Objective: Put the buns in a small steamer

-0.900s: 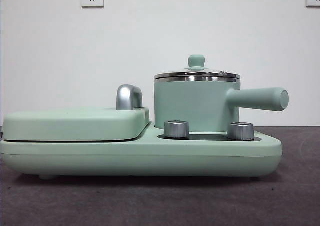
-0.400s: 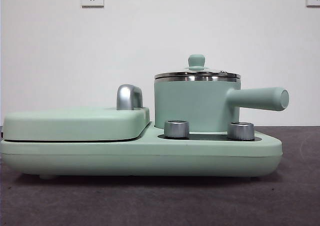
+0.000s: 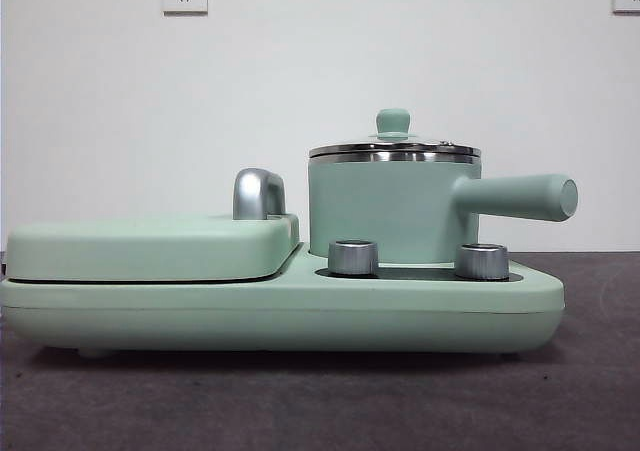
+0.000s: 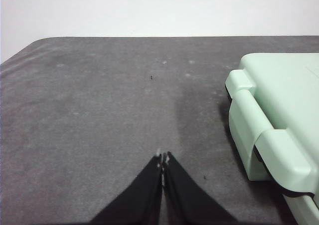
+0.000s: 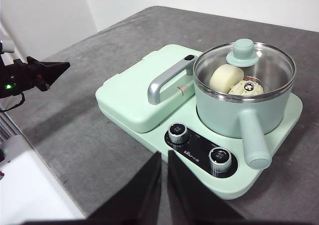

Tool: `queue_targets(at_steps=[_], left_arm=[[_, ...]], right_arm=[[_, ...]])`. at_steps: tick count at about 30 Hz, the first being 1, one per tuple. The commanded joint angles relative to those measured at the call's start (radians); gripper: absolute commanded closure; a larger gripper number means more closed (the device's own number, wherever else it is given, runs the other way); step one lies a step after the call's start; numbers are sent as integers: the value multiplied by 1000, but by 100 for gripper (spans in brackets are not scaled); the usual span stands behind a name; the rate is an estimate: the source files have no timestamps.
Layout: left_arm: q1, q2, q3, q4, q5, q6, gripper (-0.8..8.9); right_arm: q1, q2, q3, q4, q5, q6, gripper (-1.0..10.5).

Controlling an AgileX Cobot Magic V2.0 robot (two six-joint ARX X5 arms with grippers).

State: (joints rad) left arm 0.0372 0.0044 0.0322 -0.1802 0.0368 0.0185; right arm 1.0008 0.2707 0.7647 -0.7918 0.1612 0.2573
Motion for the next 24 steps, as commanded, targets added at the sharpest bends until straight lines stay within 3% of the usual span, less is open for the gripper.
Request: queue_targets(at_steps=[1, 5, 7, 11, 16, 19, 24], left_arm=[[2, -1, -19, -7, 7, 7, 807], [2, -1, -19, -7, 7, 7, 807], [2, -1, -19, -7, 7, 7, 807], [2, -1, -19, -7, 7, 7, 807], [2, -1, -19, -7, 8, 7, 807], [2, -1, -19, -7, 7, 6, 807], [2, -1, -19, -7, 8, 7, 807]], right_arm=[[0, -5, -26, 38, 4, -12, 927], [-36, -51, -187, 263, -3, -13, 927], [-51, -77, -271, 341, 45, -40, 927], [-56, -91, -329, 326, 210, -43, 927], [-124, -177, -405, 378, 416, -134, 927], [-282, -248, -501, 467, 376, -142, 927], [-576, -266, -631, 604, 146, -155, 927]])
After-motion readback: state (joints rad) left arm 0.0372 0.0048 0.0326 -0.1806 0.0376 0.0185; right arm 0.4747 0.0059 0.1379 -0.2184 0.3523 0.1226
